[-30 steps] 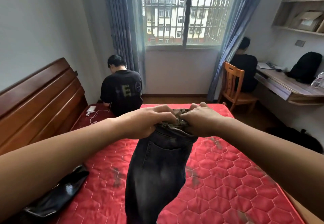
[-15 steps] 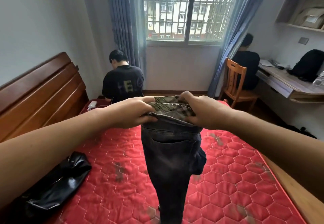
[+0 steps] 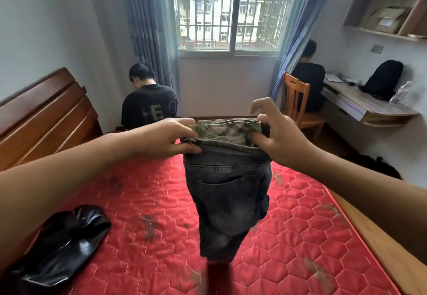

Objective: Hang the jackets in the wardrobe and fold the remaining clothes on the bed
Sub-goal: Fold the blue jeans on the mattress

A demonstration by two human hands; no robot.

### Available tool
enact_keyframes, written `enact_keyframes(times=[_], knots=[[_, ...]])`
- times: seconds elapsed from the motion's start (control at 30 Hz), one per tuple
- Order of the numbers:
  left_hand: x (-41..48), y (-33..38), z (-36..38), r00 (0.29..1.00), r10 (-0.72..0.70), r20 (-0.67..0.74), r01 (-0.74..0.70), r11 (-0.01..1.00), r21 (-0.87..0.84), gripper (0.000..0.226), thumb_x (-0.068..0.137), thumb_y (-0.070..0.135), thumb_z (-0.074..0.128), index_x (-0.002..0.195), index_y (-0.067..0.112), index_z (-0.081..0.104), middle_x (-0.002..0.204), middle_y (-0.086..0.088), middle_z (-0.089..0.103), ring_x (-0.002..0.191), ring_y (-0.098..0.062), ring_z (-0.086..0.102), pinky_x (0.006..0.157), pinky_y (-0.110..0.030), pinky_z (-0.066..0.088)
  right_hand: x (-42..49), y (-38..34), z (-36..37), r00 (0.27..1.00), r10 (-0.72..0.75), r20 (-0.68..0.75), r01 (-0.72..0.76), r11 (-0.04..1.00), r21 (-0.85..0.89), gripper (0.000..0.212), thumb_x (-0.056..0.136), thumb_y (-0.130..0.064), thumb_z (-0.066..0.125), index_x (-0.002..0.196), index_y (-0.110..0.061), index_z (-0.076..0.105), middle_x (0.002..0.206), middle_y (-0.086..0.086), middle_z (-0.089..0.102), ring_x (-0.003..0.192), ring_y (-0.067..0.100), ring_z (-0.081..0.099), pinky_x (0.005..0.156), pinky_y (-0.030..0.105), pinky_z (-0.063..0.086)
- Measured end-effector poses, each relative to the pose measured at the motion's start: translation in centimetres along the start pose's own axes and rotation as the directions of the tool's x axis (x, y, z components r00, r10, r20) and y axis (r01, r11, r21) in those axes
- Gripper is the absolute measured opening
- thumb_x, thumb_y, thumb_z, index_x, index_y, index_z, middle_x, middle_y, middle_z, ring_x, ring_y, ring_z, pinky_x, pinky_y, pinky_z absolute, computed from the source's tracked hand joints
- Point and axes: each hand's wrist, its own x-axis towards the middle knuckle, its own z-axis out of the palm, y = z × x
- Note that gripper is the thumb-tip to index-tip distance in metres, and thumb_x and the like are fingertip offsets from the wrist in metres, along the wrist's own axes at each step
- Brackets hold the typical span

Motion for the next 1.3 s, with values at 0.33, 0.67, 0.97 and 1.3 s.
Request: enact_keyframes(times=[0.33,0.67,0.97,1.3], knots=[[1.7,1.5,-1.1,0.961,0.003,-0.277,-0.092,0.946,-0.310,0.031,0.089,0.005,0.074,0.117,0.011,0.063,0.103,0.002,0.064,0.099,-0.022,0.065,0.088,-0.038,0.058,-2.2,0.9,-4.0,0.950,-0.243,0.195,0.301,0.877,-0.374,0.023,0.106,-0.023,0.039,0.121,-0.028,0.055,0.112,0.000,0.054,0.084,0.021,0.059,0.066,0.037,0.054],[5.4,4.0,-1.9,0.949,-0.083,-0.303,-0.016,0.950,-0.312,0.033,0.088,0.011,0.074,0.120,0.019,0.070,0.117,0.003,0.060,0.113,-0.018,0.062,0.093,-0.023,0.054,-2.2,4.9,-7.5,0.965,-0.261,0.018,0.252,0.911,-0.326,0.019,0.084,-0.025,0.080,0.088,-0.007,0.075,0.088,0.003,0.070,0.107,0.030,0.061,0.092,0.051,0.052],[10.4,9.3,-5.1,0.926,-0.364,0.095,0.353,0.928,0.118,0.110,0.068,0.055,0.083,0.149,0.060,0.009,0.122,0.015,0.058,0.102,-0.009,0.063,0.088,-0.029,0.053,-0.3,6.1,-9.7,0.979,-0.205,-0.018,0.206,0.978,0.035,0.028,0.077,0.009,0.071,0.095,-0.011,0.061,0.096,-0.003,0.057,0.086,0.013,0.052,0.072,0.029,0.048],[18.2,10.9,-1.2,0.955,-0.274,0.116,0.260,0.958,0.119,0.023,0.088,0.015,0.074,0.110,0.014,0.067,0.096,0.003,0.066,0.092,-0.015,0.064,0.083,-0.032,0.050,-1.6,15.0,-9.1,0.988,0.013,0.153,-0.087,0.870,0.486,0.075,0.079,-0.005,0.084,0.138,-0.027,0.044,0.123,0.002,0.061,0.109,0.015,0.064,0.085,0.021,0.055]])
